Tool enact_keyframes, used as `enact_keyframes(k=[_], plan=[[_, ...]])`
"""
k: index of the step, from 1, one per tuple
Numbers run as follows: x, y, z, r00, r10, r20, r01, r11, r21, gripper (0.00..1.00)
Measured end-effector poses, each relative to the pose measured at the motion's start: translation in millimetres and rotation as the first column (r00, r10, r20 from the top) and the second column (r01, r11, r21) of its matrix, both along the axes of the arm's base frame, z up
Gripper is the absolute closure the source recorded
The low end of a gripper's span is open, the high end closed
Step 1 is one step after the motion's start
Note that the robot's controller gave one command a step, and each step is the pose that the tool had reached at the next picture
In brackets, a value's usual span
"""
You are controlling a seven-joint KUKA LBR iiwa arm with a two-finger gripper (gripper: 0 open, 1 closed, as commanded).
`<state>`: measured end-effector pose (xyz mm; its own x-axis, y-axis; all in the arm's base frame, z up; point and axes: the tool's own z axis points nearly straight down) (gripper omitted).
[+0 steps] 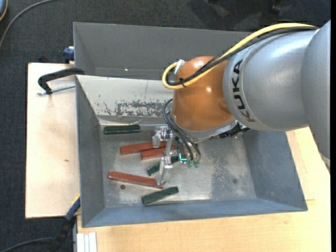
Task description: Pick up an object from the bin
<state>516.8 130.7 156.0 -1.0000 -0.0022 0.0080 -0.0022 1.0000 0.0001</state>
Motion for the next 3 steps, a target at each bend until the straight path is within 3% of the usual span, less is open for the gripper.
enact_keyframes(k=[1,2,3], plan=[[43.7,25,-87,0.999,0.040,0.011,-0.040,0.999,0.002,0.00],[43.7,24,-83,0.999,0.038,0.012,-0.038,0.999,0.003,1.00],[55.8,24,46,0.999,0.036,0.023,-0.036,0.999,0.004,1.00]])
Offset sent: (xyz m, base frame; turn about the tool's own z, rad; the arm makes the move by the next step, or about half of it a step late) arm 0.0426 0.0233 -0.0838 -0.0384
